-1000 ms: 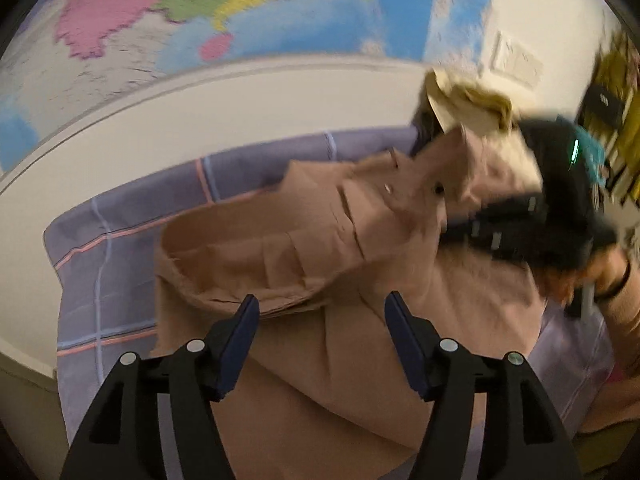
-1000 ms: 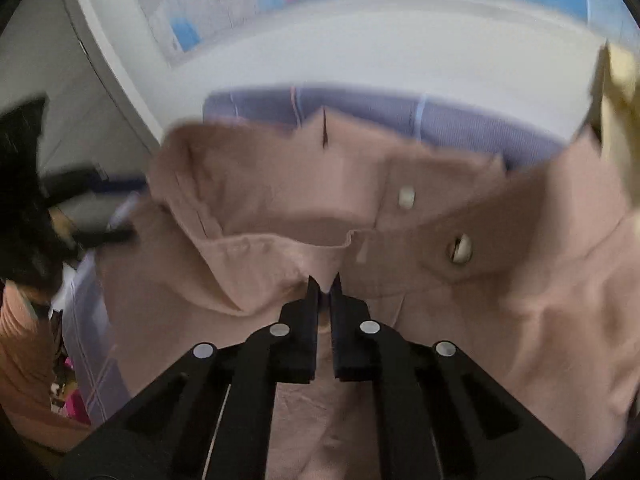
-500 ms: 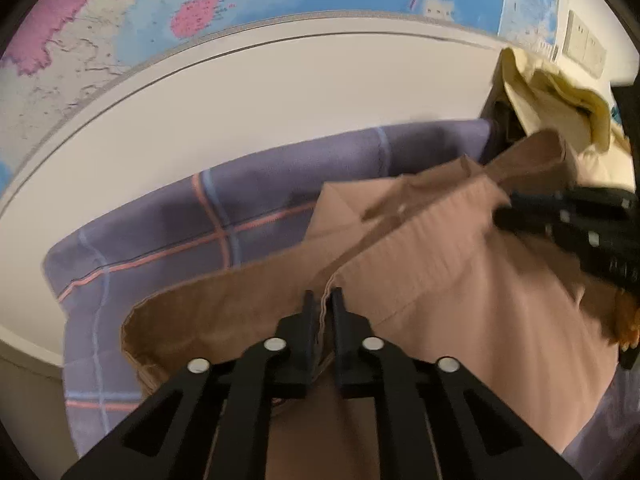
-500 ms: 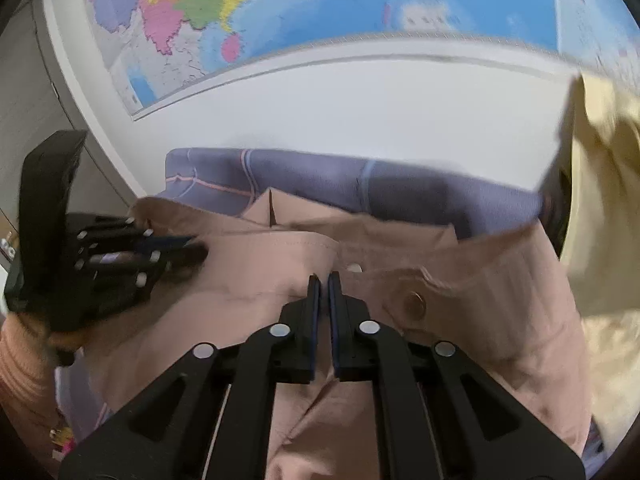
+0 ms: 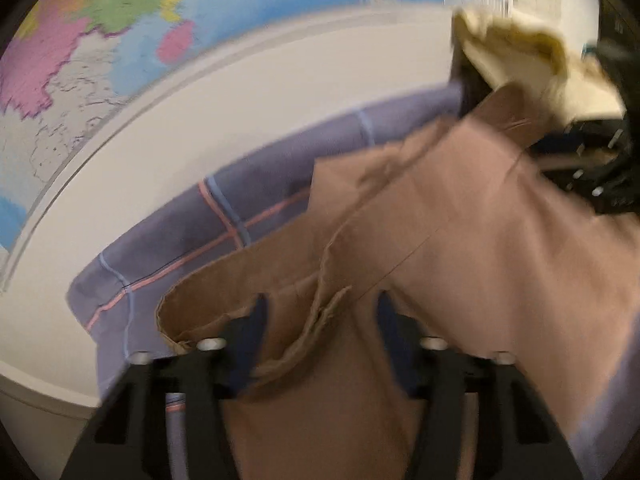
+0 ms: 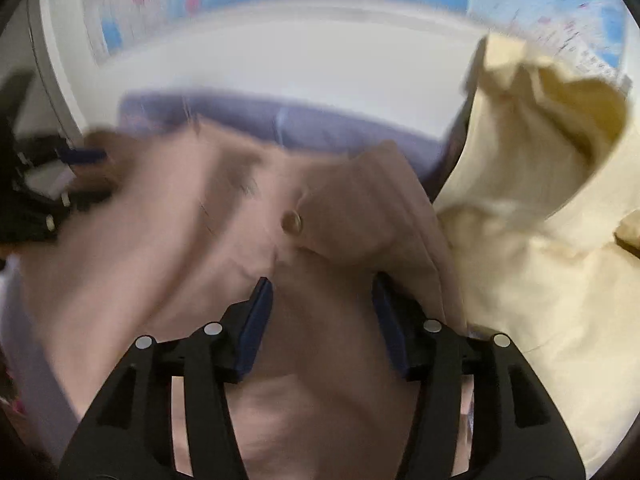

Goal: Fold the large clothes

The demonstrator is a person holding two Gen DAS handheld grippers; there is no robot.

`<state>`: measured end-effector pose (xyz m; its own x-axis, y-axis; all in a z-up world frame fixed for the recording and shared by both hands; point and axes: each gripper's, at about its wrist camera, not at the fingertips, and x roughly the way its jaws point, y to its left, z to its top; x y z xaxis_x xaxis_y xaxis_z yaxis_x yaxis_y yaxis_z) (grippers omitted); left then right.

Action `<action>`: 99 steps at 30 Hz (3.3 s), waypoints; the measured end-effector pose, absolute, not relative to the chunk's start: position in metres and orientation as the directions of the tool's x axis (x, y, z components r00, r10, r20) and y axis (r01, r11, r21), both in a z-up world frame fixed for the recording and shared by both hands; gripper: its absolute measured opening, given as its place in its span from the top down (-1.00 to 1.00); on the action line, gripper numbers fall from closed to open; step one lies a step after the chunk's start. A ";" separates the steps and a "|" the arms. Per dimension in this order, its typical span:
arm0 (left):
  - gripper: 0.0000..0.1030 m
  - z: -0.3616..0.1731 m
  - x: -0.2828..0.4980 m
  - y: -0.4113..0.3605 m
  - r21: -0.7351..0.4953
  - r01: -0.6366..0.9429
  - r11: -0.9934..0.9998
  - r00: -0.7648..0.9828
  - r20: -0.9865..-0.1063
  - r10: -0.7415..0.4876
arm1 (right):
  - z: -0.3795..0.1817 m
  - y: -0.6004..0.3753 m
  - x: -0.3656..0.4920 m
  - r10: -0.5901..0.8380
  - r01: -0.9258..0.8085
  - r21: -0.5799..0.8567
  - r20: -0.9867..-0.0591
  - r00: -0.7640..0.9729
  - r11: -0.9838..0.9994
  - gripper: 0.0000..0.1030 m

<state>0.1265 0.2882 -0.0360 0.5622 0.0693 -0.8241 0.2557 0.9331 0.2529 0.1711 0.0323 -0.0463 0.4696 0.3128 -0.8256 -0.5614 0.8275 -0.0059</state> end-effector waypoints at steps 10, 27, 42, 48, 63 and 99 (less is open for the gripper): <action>0.66 -0.009 0.154 0.300 0.225 0.084 0.971 0.648 -0.752 0.118 | -0.045 -0.051 0.182 0.494 -0.381 0.346 -0.761 0.420 0.857 0.77; -0.61 -0.029 -0.011 0.401 -0.189 0.019 0.982 0.687 -0.711 -0.150 | -0.076 -0.127 0.079 0.698 -0.377 0.589 -0.631 0.337 0.715 -0.77; 0.64 -0.037 -0.033 0.356 -0.351 0.087 0.932 0.644 -0.694 -0.322 | -0.035 -0.100 0.054 0.806 -0.496 0.643 -0.534 0.256 0.584 0.60; 0.35 -0.051 -0.088 0.356 -0.394 0.092 0.915 0.579 -0.727 -0.371 | -0.041 -0.149 0.023 0.742 -0.402 0.631 -0.627 0.239 0.663 0.69; -0.37 -0.001 -0.018 0.324 0.052 0.073 0.996 0.653 -0.757 -0.009 | -0.004 -0.074 0.054 0.547 -0.553 0.267 -0.716 0.434 0.789 -0.35; 0.07 0.001 0.037 0.362 -0.026 -0.042 0.999 0.682 -0.731 0.009 | -0.017 -0.044 0.101 0.550 -0.495 0.306 -0.679 0.486 0.814 0.18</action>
